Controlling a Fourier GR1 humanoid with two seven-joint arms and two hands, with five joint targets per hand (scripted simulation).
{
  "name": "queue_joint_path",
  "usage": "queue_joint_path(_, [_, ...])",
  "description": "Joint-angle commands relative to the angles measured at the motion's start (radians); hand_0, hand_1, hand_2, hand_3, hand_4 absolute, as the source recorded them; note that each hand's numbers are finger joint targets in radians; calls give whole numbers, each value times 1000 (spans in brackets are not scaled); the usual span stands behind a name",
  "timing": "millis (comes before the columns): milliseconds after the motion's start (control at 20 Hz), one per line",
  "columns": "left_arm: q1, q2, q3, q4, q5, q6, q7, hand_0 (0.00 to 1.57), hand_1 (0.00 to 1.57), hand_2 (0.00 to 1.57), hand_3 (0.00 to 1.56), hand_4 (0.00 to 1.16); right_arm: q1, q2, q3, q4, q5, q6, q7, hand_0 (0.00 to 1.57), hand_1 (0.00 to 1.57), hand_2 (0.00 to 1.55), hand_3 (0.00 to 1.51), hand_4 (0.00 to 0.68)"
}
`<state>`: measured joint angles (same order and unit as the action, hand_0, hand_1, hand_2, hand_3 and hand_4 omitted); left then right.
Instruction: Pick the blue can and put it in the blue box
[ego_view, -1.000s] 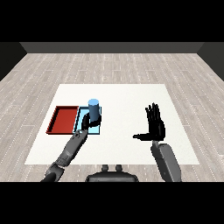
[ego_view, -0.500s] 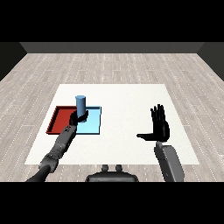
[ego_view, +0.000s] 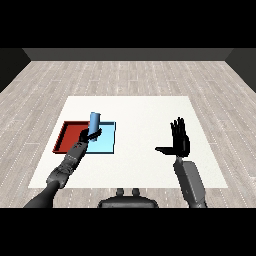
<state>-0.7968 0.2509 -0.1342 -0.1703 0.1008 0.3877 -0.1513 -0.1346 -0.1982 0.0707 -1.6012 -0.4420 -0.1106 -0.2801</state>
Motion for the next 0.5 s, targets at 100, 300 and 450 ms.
queue_joint_path(100, [-35,-13,-28,120,-55,-33,57,1442,1442,1353,991,859,75,49,17,49,22,29,-94,0,0,0,0,0])
queue_joint_path(300, [10,-58,-23,150,-56,-46,73,1537,1537,1418,337,835,45,28,-8,2,-5,16,-18,0,0,0,0,0])
queue_joint_path(450, [36,-63,31,145,-5,-77,70,1571,1571,1487,0,633,92,2,-13,-32,-4,51,-40,0,0,0,0,0])
